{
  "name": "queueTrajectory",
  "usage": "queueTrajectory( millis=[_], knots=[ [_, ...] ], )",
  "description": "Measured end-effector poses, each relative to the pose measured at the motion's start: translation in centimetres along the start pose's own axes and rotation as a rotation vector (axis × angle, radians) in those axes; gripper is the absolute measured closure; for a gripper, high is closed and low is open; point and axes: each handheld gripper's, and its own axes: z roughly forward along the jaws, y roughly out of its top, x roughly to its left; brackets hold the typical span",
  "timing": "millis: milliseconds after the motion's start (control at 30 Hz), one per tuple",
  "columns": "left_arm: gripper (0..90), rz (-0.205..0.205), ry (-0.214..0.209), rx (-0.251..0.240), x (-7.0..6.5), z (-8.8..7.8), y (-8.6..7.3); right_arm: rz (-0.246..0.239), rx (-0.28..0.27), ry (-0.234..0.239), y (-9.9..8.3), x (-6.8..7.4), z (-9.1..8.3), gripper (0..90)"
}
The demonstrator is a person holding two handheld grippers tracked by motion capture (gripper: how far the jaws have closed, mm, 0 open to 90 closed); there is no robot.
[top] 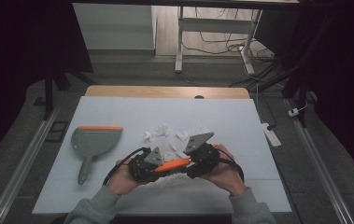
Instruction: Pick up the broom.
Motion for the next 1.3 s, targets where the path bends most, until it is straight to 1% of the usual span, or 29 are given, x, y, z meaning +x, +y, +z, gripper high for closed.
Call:
queueTrajectory(
  millis=[67, 133, 200, 233, 267, 300, 333, 367, 400, 433, 467, 533, 567, 600, 633, 667, 767, 800, 867, 900, 933, 967, 1033, 1067, 1133, 1200, 1300],
  knots=[
    [79.1, 0.009, -0.006, 0.001, -0.1, 0.0, 0.0, -0.016, 0.027, 0.014, 0.0, 0.1, 0.4, 42.5],
    [79.1, 0.015, -0.024, 0.0, 0.0, 0.1, 0.0, -0.038, 0.05, 0.024, -0.1, 0.4, 0.8, 45.4],
    [79.2, 0.029, -0.027, 0.003, -0.1, 0.1, -0.1, -0.074, 0.078, 0.019, -0.1, 0.6, 1.1, 52.5],
    [79.1, 0.03, -0.028, 0.004, -0.1, 0.1, -0.1, -0.087, 0.086, 0.012, -0.2, 0.7, 1.2, 54.4],
    [79.1, 0.032, -0.035, 0.003, 0.0, 0.1, -0.1, -0.092, 0.09, 0.031, -0.2, 0.7, 1.2, 57.4],
    [79.1, 0.037, -0.044, 0.003, 0.1, 0.0, -0.2, -0.092, 0.09, 0.031, -0.2, 0.7, 1.2, 57.4],
    [79.0, 0.041, -0.052, -0.001, 0.2, 0.0, -0.2, -0.103, 0.091, 0.042, -0.3, 0.7, 1.2, 58.5],
    [78.7, 0.047, -0.062, -0.001, 0.2, 0.0, -0.3, -0.13, 0.103, 0.051, -0.3, 0.9, 1.2, 61.5],
    [78.7, 0.048, -0.074, -0.003, 0.3, -0.1, -0.3, -0.13, 0.103, 0.051, -0.3, 0.9, 1.2, 61.5],
    [78.5, 0.047, -0.091, -0.002, 0.4, 0.0, -0.4, -0.144, 0.108, 0.058, -0.4, 1.0, 1.3, 62.5],
    [77.2, 0.04, -0.101, -0.005, 0.6, 0.0, -0.4, -0.164, 0.117, 0.075, -0.4, 1.1, 1.3, 64.9],
    [76.1, 0.023, -0.096, -0.029, 0.9, -0.1, -0.6, -0.173, 0.115, 0.07, -0.5, 1.2, 1.4, 65.5],
    [74.7, 0.012, -0.089, -0.04, 1.0, -0.2, -0.7, -0.17, 0.109, 0.064, -0.5, 1.2, 1.4, 65.9],
    [72.0, 0.009, -0.07, -0.047, 1.0, -0.3, -0.8, -0.167, 0.106, 0.063, -0.5, 1.1, 1.4, 66.5],
    [68.2, 0.002, -0.043, -0.058, 1.1, -0.4, -0.9, -0.156, 0.106, 0.061, -0.5, 1.1, 1.3, 67.0],
    [65.7, -0.007, -0.018, -0.071, 1.1, -0.6, -1.0, -0.143, 0.099, 0.049, -0.5, 1.0, 1.3, 67.2],
    [52.2, -0.043, 0.045, -0.123, 1.2, -1.4, -1.2, -0.108, 0.084, 0.023, -0.7, 0.4, 1.0, 67.3],
    [48.7, -0.053, 0.062, -0.135, 1.3, -1.7, -1.3, -0.098, 0.077, 0.006, -0.8, 0.3, 1.0, 67.3],
    [43.7, -0.077, 0.091, -0.154, 1.5, -2.2, -1.7, -0.066, 0.064, -0.011, -1.0, -0.1, 0.8, 67.3],
    [41.9, -0.093, 0.105, -0.161, 1.6, -2.4, -1.8, -0.052, 0.052, -0.019, -1.1, -0.2, 0.8, 67.4],
    [39.9, -0.107, 0.119, -0.165, 1.7, -2.7, -2.1, -0.025, 0.028, -0.03, -1.3, -0.6, 0.5, 67.4],
    [39.9, -0.117, 0.132, -0.17, 1.7, -3.0, -2.3, -0.025, 0.028, -0.03, -1.3, -0.6, 0.5, 67.4],
    [37.8, -0.138, 0.164, -0.178, 1.8, -3.5, -3.0, 0.008, 0.009, -0.053, -1.5, -1.0, 0.1, 67.5],
    [37.8, -0.154, 0.181, -0.186, 1.8, -3.9, -3.3, 0.008, 0.009, -0.053, -1.5, -1.0, 0.1, 67.5],
    [36.8, -0.179, 0.208, -0.194, 2.0, -4.6, -4.1, 0.017, -0.002, -0.07, -1.6, -1.3, -0.1, 67.5],
    [36.2, -0.206, 0.24, -0.2, 2.0, -5.4, -5.1, 0.03, -0.009, -0.078, -1.8, -1.5, -0.3, 67.5],
    [35.6, -0.258, 0.275, -0.206, 2.1, -6.5, -6.7, 0.053, -0.018, -0.109, -2.0, -1.9, -0.5, 67.6]
  ],
)
